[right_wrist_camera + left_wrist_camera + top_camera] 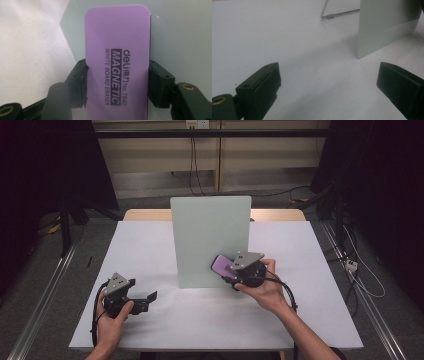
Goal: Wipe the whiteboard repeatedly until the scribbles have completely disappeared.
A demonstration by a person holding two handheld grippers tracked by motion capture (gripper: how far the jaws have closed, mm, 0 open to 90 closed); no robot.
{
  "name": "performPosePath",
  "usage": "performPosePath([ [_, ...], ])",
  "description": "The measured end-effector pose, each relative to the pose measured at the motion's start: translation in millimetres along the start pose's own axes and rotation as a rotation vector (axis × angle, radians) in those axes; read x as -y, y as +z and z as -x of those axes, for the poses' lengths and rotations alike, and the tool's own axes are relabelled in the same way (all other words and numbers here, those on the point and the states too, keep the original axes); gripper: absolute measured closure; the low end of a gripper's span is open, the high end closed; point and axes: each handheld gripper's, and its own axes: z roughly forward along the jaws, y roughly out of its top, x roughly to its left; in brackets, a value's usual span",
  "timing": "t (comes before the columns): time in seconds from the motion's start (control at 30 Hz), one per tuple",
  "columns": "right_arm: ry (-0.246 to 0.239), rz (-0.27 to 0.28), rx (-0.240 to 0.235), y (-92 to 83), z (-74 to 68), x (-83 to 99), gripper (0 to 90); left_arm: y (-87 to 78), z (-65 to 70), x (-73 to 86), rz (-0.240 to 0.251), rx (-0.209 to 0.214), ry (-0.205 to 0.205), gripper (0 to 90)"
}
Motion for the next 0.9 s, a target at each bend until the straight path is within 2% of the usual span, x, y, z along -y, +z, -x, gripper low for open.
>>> performPosePath([
  [0.2, 0.039, 0.066, 0.084, -25.1, 23.5, -11.9, 41.6, 0.3, 0.3, 0.1, -0.002, -0.001, -0.001, 5.4],
  [0.3, 0.048, 0.076, 0.087, -26.6, 26.0, -12.9, 41.6, 0.1, -0.1, 0.2, 0.0, -0.002, -0.004, 5.4],
  [0.4, 0.035, 0.058, 0.069, -20.1, 19.6, -8.7, 41.6, 0.3, 0.0, 0.3, -0.002, -0.001, -0.003, 5.4],
  [0.53, 0.053, 0.041, 0.016, -9.1, 9.9, 1.6, 41.6, 0.7, 0.5, 0.1, -0.005, 0.001, 0.002, 5.4],
  [0.63, 0.035, -0.002, -0.015, 2.3, -2.2, 8.2, 41.6, 1.3, 0.9, 0.1, -0.005, 0.002, -0.004, 5.4],
  [0.73, 0.025, -0.029, -0.041, 10.0, -9.2, 10.0, 41.6, 0.7, 0.9, -0.2, -0.002, 0.003, 0.0, 5.4],
  [0.9, 0.021, -0.04, -0.074, 18.5, -14.6, 8.5, 41.6, 0.6, -0.4, 0.4, -0.002, 0.001, -0.004, 5.4],
])
